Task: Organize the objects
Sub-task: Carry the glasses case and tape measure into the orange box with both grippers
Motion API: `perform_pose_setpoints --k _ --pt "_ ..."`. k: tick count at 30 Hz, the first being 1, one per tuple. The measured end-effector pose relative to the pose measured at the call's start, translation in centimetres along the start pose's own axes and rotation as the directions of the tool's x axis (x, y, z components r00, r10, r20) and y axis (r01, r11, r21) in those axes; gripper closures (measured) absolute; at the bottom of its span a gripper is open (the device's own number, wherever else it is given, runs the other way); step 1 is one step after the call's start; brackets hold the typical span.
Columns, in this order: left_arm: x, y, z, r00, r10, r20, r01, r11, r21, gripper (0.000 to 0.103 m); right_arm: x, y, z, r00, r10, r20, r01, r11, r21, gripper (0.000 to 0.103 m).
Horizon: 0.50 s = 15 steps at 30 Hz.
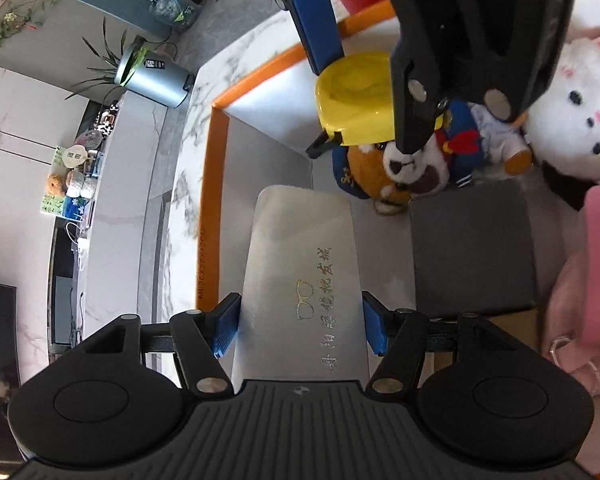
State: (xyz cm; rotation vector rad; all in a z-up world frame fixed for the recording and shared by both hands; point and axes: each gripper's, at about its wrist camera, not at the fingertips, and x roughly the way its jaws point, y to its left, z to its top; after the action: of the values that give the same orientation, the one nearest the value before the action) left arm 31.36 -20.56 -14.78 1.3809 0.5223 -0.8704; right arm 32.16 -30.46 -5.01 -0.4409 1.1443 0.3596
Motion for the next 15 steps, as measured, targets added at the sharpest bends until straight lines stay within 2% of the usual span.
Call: perform_pose_setpoints --k 5,10,15 --pt "1.2 -0.6 0.4 0.999 0.005 -0.036 -0.004 1.000 0.029 0.030 0.6 -0.1 -0.1 1.000 0.010 -0.002 -0.010 1.000 -0.001 0.046" --pt "1.8 0.9 1.1 0.994 -0.070 -0.087 0.064 0.996 -0.066 0.030 0.8 0.0 -0.4 1.000 0.018 -0.007 -0.018 1.000 -0.002 0.046" --pt "2.1 2.0 1.1 0.989 -0.108 -0.100 0.094 0.986 -0.138 0.028 0.8 -0.2 -0.6 1.000 0.016 -0.009 -0.016 1.000 0.005 0.046"
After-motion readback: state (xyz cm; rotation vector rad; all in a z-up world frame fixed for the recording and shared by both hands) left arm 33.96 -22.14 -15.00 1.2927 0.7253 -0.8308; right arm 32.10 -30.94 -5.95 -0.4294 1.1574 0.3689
